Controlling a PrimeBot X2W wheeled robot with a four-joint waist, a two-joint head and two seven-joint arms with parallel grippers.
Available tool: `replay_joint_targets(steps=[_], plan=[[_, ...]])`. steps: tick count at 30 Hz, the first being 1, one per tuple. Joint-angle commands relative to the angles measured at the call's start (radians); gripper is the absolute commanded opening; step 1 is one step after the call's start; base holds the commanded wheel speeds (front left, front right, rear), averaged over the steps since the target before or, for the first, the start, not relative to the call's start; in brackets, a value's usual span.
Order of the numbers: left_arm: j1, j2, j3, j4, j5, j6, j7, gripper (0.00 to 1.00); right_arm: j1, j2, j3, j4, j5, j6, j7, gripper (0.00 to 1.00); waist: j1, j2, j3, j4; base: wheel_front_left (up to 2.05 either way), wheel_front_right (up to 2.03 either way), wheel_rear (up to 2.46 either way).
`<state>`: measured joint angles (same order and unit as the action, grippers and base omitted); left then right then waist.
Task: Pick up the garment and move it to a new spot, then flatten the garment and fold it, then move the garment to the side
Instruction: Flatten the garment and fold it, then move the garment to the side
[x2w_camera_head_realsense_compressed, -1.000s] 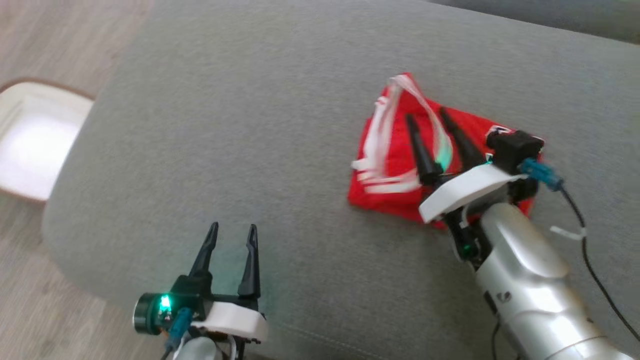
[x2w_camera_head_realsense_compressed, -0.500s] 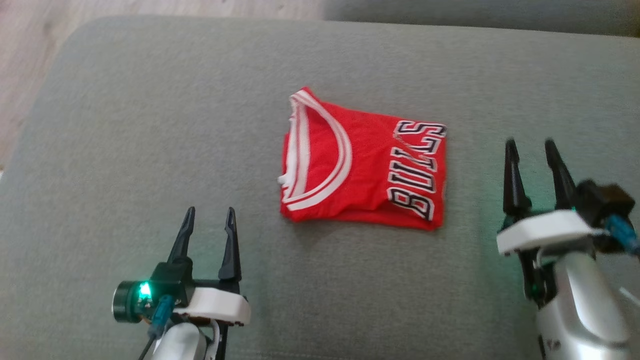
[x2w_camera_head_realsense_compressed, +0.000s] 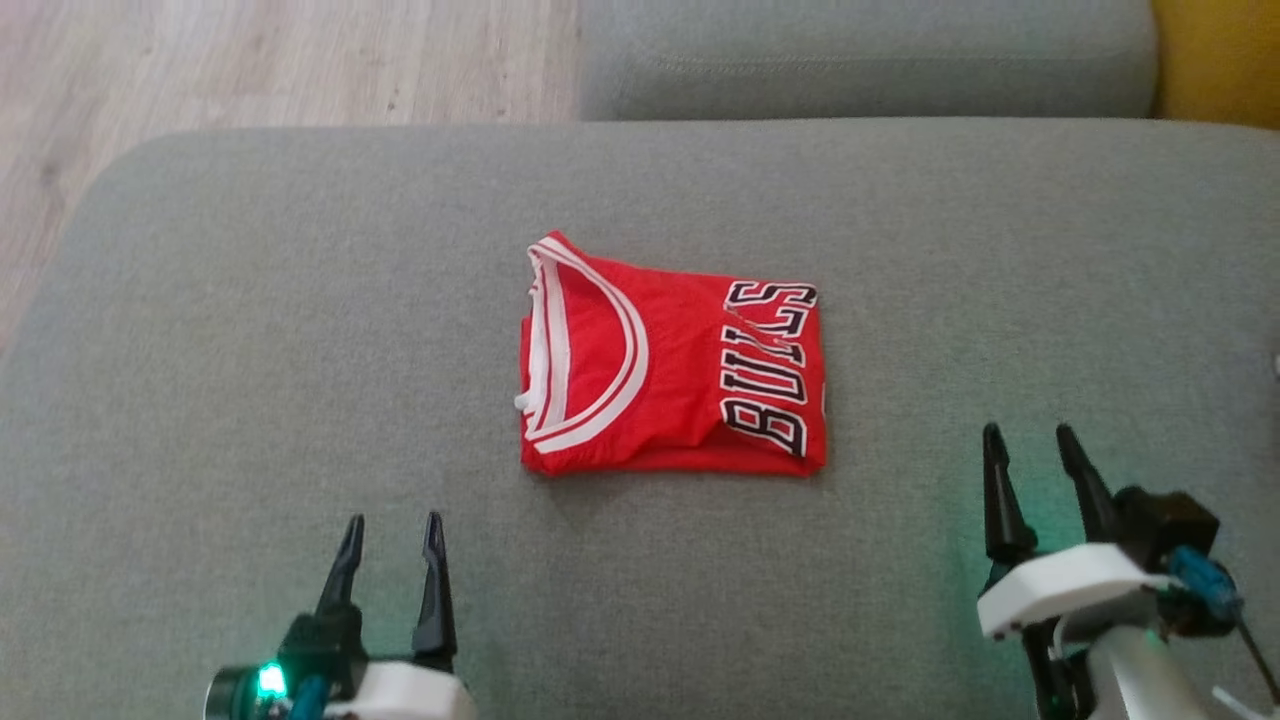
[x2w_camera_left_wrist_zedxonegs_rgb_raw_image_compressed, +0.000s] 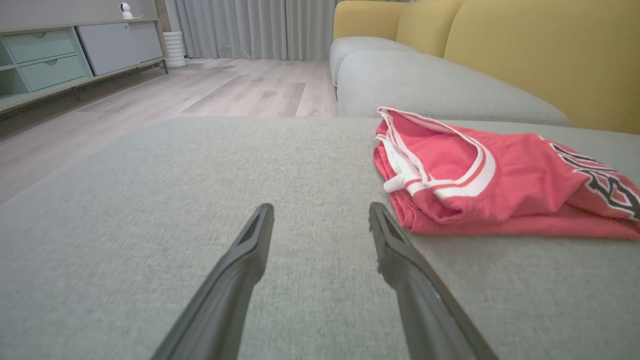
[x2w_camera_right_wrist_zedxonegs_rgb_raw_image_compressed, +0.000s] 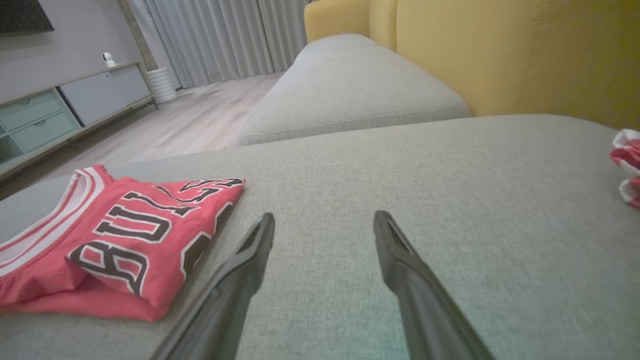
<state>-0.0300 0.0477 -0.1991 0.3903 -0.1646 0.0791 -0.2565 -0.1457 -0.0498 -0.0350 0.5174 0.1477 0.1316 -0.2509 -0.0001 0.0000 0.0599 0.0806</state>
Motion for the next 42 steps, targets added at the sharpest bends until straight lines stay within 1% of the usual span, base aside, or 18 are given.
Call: replay_joint_targets(steps=[1,9,14,20,24,29,31,34,37,38,39,40,41,42], plan=[[-0.008,0.003,0.037,-0.027,0.006,0.002,-0.005,1.0,-0.009,-0.001,0.033,-0.023,0.009,-0.001,-0.011,1.0,0.0001,0.0,-0.014,-0.011,0.0,0.0,0.0],[-0.001,0.003,0.039,-0.039,0.008,0.001,-0.005,1.0,-0.003,-0.001,0.033,-0.017,0.017,-0.001,-0.011,1.0,0.0001,0.0,-0.013,-0.007,0.0,0.0,0.0],[-0.014,0.003,0.028,-0.046,0.007,0.001,-0.005,1.0,-0.014,-0.001,0.038,-0.017,0.018,-0.001,-0.011,1.0,0.0001,0.0,0.006,0.006,0.0,0.0,0.0],[-0.029,0.003,0.003,-0.045,-0.002,0.001,-0.005,1.0,-0.075,-0.001,0.106,0.02,0.022,-0.001,-0.011,1.0,0.0001,0.0,0.044,0.036,0.0,0.0,0.0],[-0.051,0.003,-0.023,-0.049,-0.029,0.006,-0.005,1.0,-0.195,-0.001,0.158,0.119,0.031,-0.001,-0.011,1.0,0.0001,0.0,0.084,0.077,0.0,0.0,0.0],[-0.077,0.003,-0.05,-0.061,-0.056,0.014,-0.005,1.0,-0.341,0.0,0.16,0.259,0.009,-0.001,-0.003,1.0,0.0001,0.0,0.129,0.151,0.0,0.0,0.0],[-0.082,0.003,-0.057,-0.061,-0.057,0.015,-0.005,1.0,-0.38,0.0,0.142,0.33,-0.024,-0.001,0.02,1.0,0.0001,0.0,0.144,0.177,0.0,0.0,0.0],[-0.085,0.003,-0.064,-0.065,-0.062,0.018,-0.005,1.0,-0.406,0.0,0.083,0.431,-0.092,-0.001,0.059,1.0,0.0001,0.0,0.157,0.205,0.0,0.0,0.0],[-0.083,0.003,-0.067,-0.073,-0.07,0.022,-0.005,1.0,-0.395,0.0,0.011,0.496,-0.155,-0.001,0.062,1.0,0.0001,0.0,0.162,0.216,0.0,0.0,0.0],[-0.081,0.003,-0.068,-0.074,-0.073,0.024,-0.005,1.0,-0.385,0.0,0.003,0.512,-0.159,-0.001,0.056,1.0,0.0001,0.0,0.16,0.217,0.0,0.0,0.0],[-0.078,0.003,-0.065,-0.077,-0.075,0.026,-0.005,1.0,-0.375,0.0,-0.004,0.528,-0.16,-0.001,0.05,0.66,0.0001,0.0,0.16,0.213,0.0,0.0,0.0],[-0.076,0.003,-0.062,-0.08,-0.076,0.027,-0.005,1.0,-0.369,0.0,-0.006,0.54,-0.162,-0.001,0.045,0.12,0.0001,0.0,0.159,0.207,0.0,0.0,0.0],[-0.074,0.003,-0.06,-0.081,-0.075,0.027,-0.005,1.0,-0.365,0.0,0.0,0.549,-0.158,-0.001,0.037,0.0,0.0001,0.0,0.157,0.199,0.0,0.0,0.0],[-0.073,0.003,-0.057,-0.081,-0.074,0.026,-0.005,1.0,-0.363,0.0,0.008,0.557,-0.15,-0.001,0.03,0.0,0.0001,0.0,0.155,0.19,0.0,0.0,0.0]])
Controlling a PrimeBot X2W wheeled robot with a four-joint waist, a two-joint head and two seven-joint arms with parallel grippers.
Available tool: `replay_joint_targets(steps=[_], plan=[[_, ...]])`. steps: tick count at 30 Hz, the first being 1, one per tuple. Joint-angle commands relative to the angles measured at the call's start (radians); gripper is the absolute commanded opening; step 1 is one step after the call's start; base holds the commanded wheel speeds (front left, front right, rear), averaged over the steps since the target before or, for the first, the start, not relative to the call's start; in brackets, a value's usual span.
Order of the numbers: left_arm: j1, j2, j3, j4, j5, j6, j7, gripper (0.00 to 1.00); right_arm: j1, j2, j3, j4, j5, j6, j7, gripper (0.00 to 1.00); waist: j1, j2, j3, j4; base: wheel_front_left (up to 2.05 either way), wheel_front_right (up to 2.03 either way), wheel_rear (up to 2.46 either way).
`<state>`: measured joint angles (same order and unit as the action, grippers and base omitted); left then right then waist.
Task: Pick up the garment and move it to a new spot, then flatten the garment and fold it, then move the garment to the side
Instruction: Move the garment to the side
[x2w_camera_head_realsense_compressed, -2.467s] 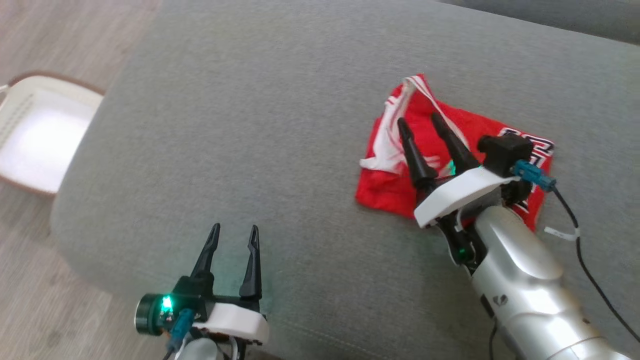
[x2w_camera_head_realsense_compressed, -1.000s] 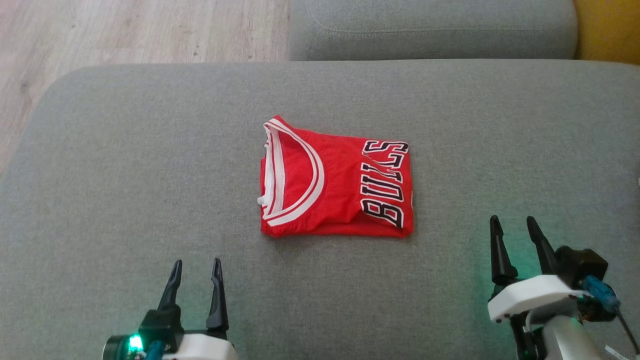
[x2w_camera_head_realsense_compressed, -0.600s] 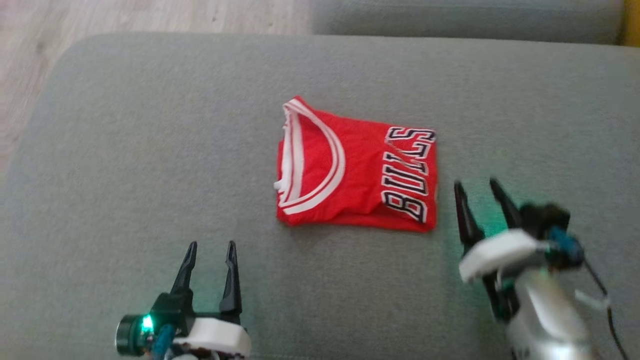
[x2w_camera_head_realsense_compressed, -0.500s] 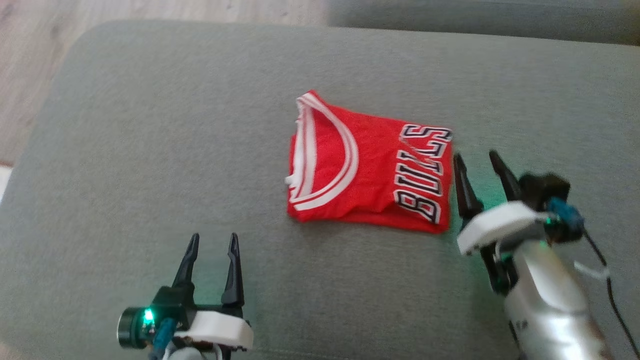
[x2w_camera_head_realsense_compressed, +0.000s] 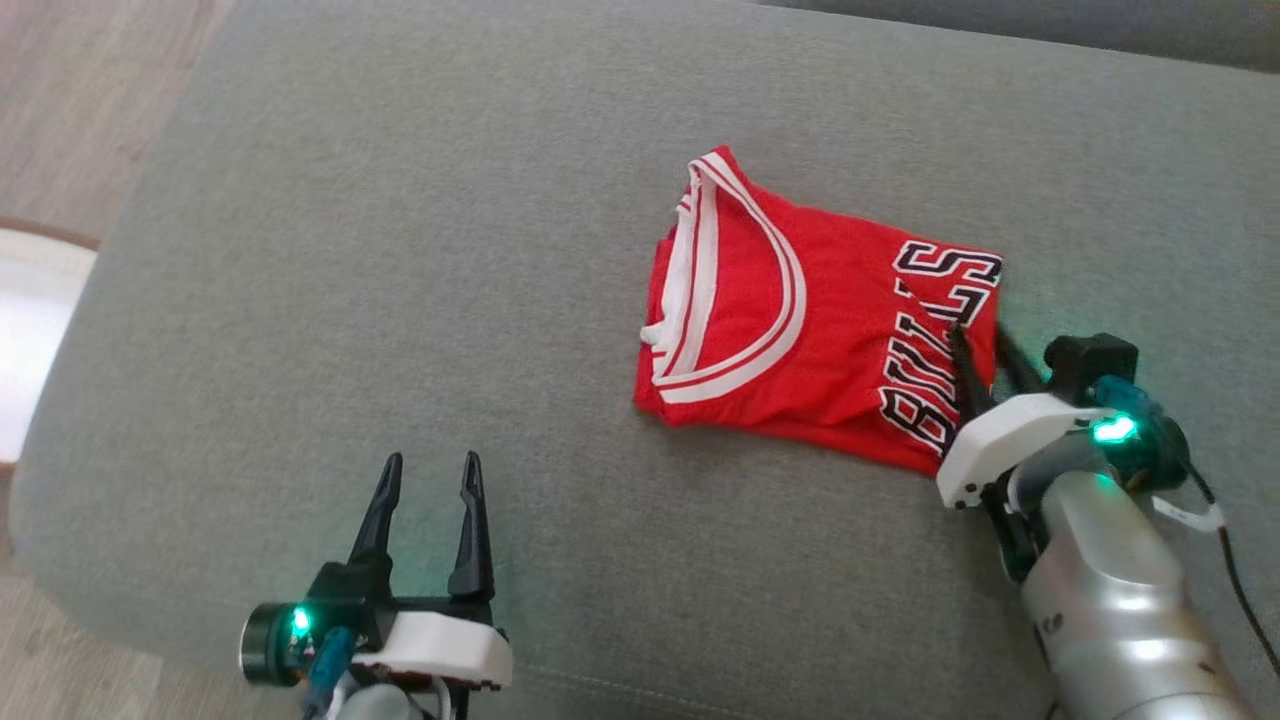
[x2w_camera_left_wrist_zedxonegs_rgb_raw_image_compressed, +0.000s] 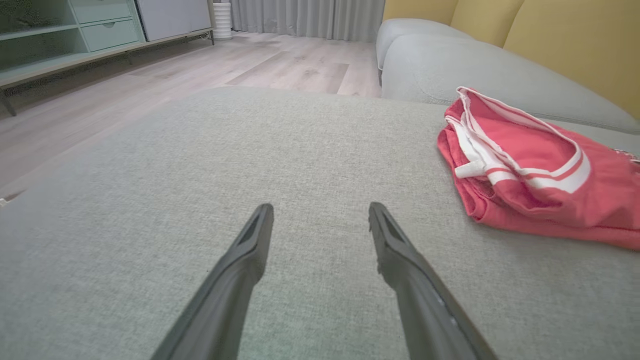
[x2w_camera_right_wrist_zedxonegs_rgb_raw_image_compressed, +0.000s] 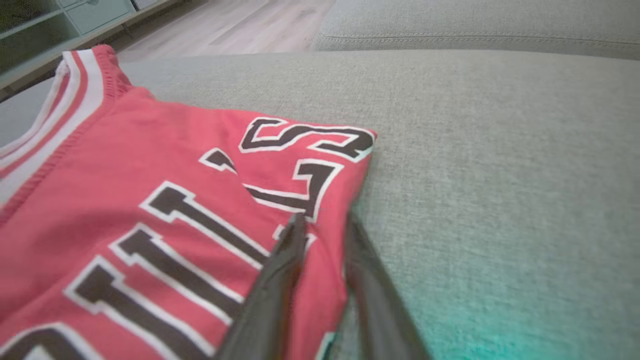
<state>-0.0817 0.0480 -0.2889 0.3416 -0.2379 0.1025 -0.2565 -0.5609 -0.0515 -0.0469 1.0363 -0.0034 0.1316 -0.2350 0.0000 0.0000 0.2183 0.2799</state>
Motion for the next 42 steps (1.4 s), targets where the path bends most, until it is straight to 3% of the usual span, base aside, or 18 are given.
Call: replay_joint_targets(steps=[1,8,21,29,37,42], plan=[[-0.022,0.002,0.035,-0.033,0.001,0.002,-0.005,1.0,0.053,0.001,0.027,0.04,0.011,-0.001,0.004,0.0,0.0,0.0,-0.004,-0.021,0.0,0.0,0.0],[-0.042,0.002,0.042,-0.037,0.024,-0.019,-0.005,1.0,0.064,0.001,0.057,-0.09,0.1,-0.001,-0.026,0.0,0.0,0.0,-0.04,-0.154,0.0,0.0,0.0],[-0.074,0.002,0.042,-0.023,0.056,-0.07,-0.005,1.0,0.22,0.001,0.17,-0.333,0.228,-0.001,-0.027,0.0,0.0,0.0,-0.053,-0.563,0.0,0.0,0.0],[-0.079,0.002,0.029,-0.019,0.064,-0.087,-0.005,1.0,0.249,0.001,0.209,-0.394,0.258,-0.001,-0.027,0.0,0.0,0.0,-0.039,-0.713,0.0,0.0,0.0],[-0.078,0.002,-0.002,-0.001,0.076,-0.106,-0.005,1.0,0.208,0.0,0.2,-0.409,0.222,-0.001,-0.027,0.0,0.0,0.0,-0.024,-0.76,0.0,0.0,0.0],[-0.076,0.002,-0.035,0.01,0.082,-0.114,-0.005,1.0,0.085,-0.071,0.179,-0.409,0.204,-0.001,-0.015,0.0,0.0,0.0,0.002,-0.722,0.0,0.0,0.0]])
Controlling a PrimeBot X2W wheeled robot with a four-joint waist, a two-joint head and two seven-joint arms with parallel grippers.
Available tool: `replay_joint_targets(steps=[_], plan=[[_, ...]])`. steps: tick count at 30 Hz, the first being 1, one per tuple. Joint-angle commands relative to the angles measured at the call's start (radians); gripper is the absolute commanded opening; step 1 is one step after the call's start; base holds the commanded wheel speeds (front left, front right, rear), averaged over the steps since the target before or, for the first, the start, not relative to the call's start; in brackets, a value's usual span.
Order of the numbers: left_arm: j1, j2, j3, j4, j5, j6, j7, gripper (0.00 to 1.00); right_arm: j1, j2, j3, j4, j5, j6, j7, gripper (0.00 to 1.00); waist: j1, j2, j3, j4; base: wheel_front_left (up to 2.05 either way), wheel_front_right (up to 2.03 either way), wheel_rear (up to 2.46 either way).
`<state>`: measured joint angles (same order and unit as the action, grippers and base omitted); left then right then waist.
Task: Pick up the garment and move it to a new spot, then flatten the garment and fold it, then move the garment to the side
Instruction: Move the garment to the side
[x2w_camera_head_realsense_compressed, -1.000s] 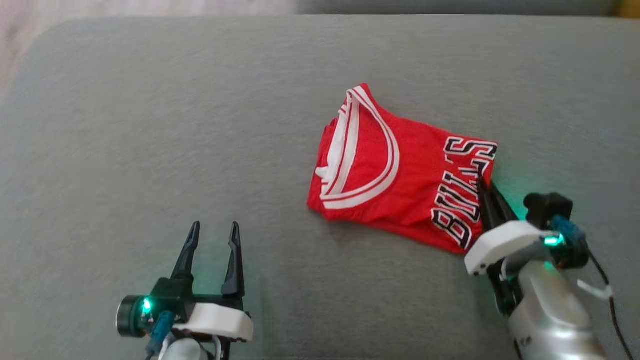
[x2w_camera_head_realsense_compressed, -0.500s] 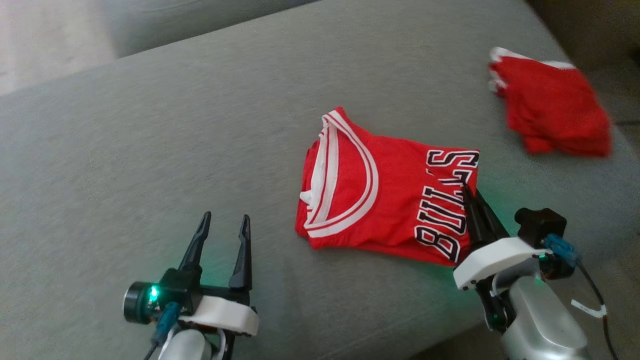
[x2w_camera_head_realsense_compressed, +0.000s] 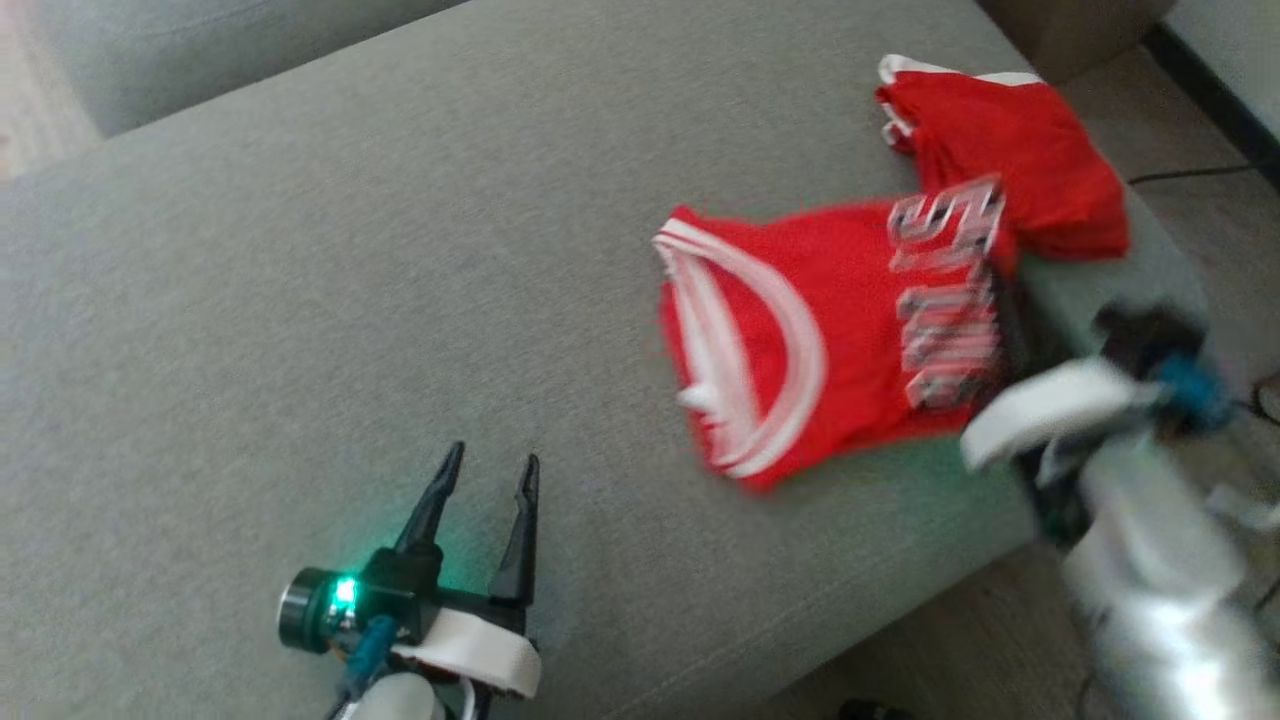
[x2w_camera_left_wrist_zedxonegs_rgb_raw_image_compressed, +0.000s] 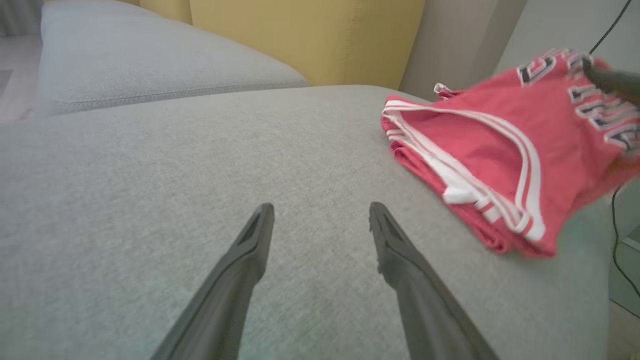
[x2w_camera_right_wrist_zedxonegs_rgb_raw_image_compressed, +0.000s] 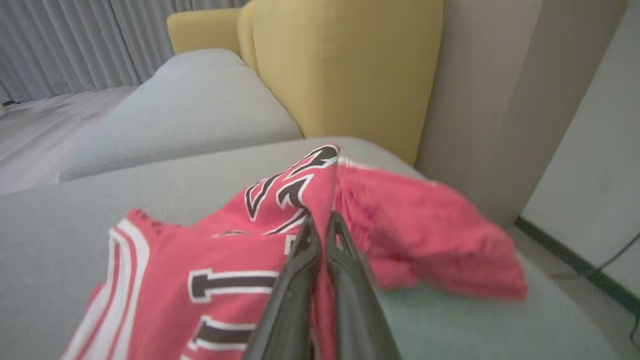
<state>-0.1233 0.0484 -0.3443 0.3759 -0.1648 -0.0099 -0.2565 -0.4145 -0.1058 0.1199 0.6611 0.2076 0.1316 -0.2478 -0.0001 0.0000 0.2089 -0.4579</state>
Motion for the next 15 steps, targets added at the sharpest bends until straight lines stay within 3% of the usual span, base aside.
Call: replay_joint_targets(steps=[1,8,9,15], plan=[[-0.034,0.002,0.015,-0.018,0.011,-0.004,-0.005,1.0,-0.092,-0.036,0.01,-0.031,-0.011,-0.001,0.005,0.0,0.0001,0.0,0.016,0.026,0.0,0.0,0.0],[-0.048,0.002,-0.006,-0.004,0.024,-0.011,-0.005,1.0,-0.298,-0.225,-0.024,0.039,-0.067,-0.001,0.079,0.0,0.0001,0.0,0.061,0.128,0.0,0.0,0.0],[-0.052,0.002,-0.007,-0.003,0.028,-0.011,-0.005,1.0,-0.341,-0.278,-0.047,0.076,-0.099,-0.001,0.099,0.0,0.0001,0.0,0.071,0.153,0.0,0.0,0.0],[-0.063,0.002,0.001,-0.011,0.026,-0.005,-0.005,1.0,-0.409,-0.389,-0.142,0.178,-0.215,-0.001,0.114,0.0,0.0001,0.0,0.093,0.211,0.0,0.0,0.0]])
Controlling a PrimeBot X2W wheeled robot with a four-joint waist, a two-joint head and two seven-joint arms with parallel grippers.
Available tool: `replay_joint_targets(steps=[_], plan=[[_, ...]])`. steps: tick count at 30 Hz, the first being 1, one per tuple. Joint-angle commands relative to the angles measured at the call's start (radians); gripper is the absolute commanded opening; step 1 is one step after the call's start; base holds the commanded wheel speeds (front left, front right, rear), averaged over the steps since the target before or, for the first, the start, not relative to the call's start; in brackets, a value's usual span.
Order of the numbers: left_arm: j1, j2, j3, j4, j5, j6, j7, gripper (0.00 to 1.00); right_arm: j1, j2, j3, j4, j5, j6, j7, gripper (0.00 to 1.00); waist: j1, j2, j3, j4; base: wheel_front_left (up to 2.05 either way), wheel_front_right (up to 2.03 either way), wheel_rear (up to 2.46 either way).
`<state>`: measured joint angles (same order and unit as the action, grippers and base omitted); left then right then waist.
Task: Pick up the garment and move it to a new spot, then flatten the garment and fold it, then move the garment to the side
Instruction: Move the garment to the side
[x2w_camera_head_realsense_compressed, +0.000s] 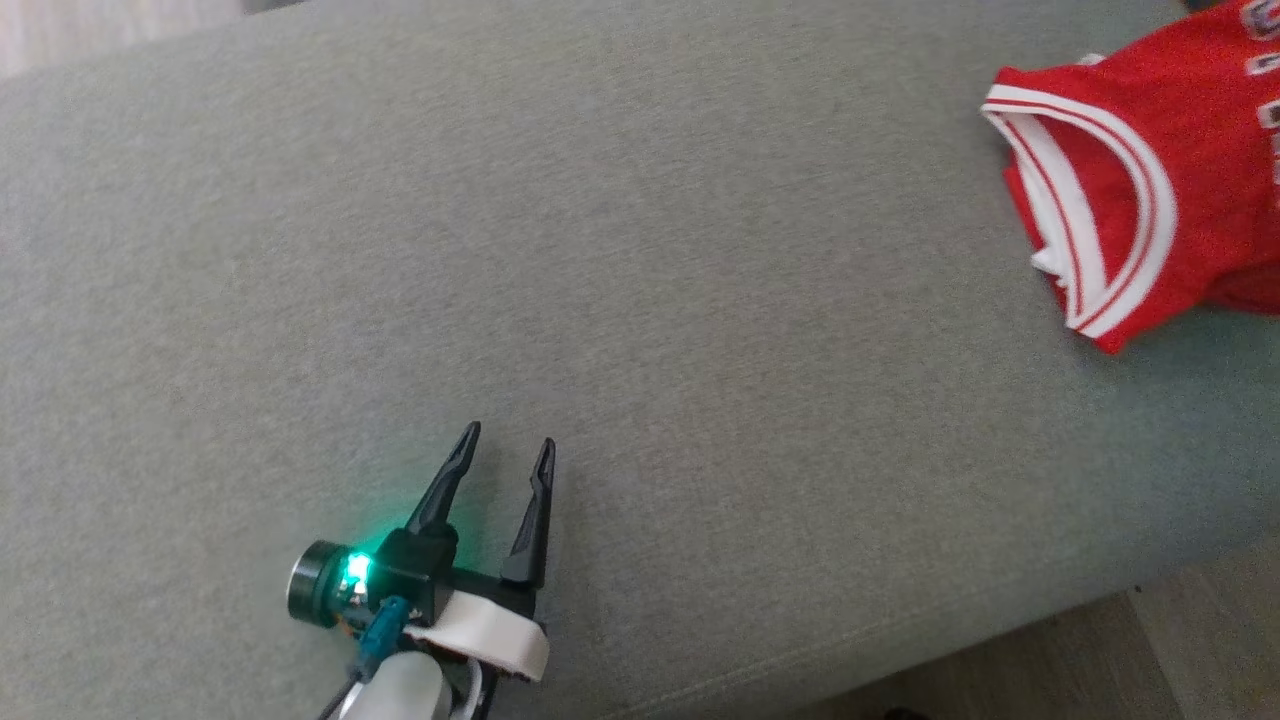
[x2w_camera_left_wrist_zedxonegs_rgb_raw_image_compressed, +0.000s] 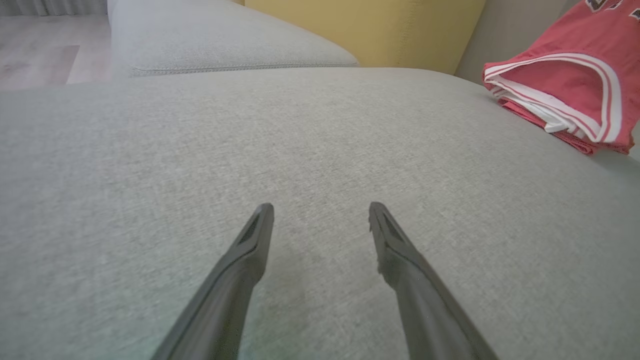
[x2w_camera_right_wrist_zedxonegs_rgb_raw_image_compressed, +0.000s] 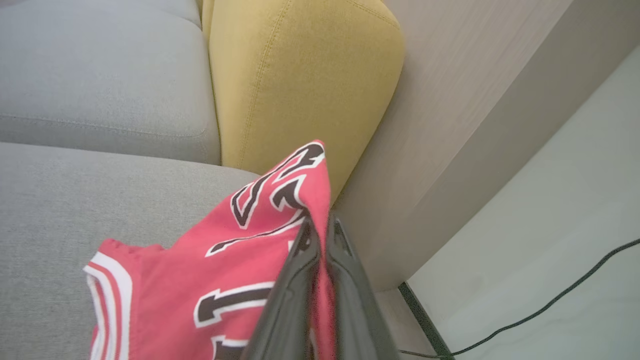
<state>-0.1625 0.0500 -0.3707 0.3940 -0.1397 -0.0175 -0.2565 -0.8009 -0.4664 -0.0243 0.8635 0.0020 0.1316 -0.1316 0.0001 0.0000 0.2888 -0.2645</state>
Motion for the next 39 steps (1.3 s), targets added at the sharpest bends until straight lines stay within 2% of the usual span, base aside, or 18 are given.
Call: replay_joint_targets(steps=[1,2,3,9,13,18,22,25,34,39], plan=[[-0.023,0.0,0.031,-0.032,-0.005,0.006,-0.005,1.0,-0.029,-0.038,-0.018,-0.011,-0.03,-0.001,-0.005,0.0,-0.0001,0.0,0.015,0.02,0.0,0.0,0.0],[-0.023,0.0,0.034,-0.033,-0.005,0.007,-0.005,1.0,-0.033,-0.045,-0.032,0.002,-0.057,-0.001,-0.007,0.64,-0.0001,0.0,0.016,0.023,0.0,0.0,0.0],[-0.024,0.0,0.038,-0.033,-0.004,0.008,-0.005,1.0,-0.038,-0.045,-0.05,0.013,-0.079,-0.001,-0.007,1.0,-0.0001,0.0,0.017,0.024,0.0,0.0,0.0],[-0.027,0.0,0.064,-0.033,0.003,0.01,-0.005,1.0,-0.049,0.001,-0.132,0.039,-0.144,-0.001,-0.049,1.0,-0.0001,0.0,0.017,0.014,0.0,0.0,0.0],[-0.026,0.0,0.097,-0.043,-0.005,0.022,-0.005,1.0,-0.044,0.088,-0.119,0.003,-0.168,-0.001,-0.111,1.0,-0.0001,0.0,0.01,0.005,0.0,0.0,0.0],[-0.024,0.0,0.141,-0.051,-0.022,0.043,-0.005,1.0,-0.01,0.213,-0.087,-0.091,-0.142,-0.001,-0.129,1.0,-0.0001,0.0,-0.009,0.023,0.0,0.0,0.0],[-0.026,0.0,0.163,-0.058,-0.027,0.062,-0.005,1.0,0.079,0.293,-0.048,-0.206,-0.08,-0.001,-0.13,1.0,-0.0001,0.0,-0.028,0.078,0.0,0.0,0.0],[-0.022,0.0,0.191,-0.07,-0.069,0.089,-0.005,1.0,0.158,0.338,-0.008,-0.261,-0.042,-0.001,-0.13,1.0,-0.0001,0.0,-0.041,0.133,0.0,0.0,0.0],[-0.005,0.0,0.235,-0.069,-0.113,0.115,-0.005,1.0,0.325,0.397,-0.006,-0.312,-0.015,-0.001,-0.13,1.0,-0.0001,0.0,-0.061,0.295,0.0,0.0,0.0],[0.004,0.0,0.236,-0.052,-0.112,0.115,-0.005,1.0,0.39,0.413,-0.041,-0.318,-0.004,-0.001,-0.13,1.0,-0.0001,0.0,-0.078,0.347,0.0,0.0,0.0]])
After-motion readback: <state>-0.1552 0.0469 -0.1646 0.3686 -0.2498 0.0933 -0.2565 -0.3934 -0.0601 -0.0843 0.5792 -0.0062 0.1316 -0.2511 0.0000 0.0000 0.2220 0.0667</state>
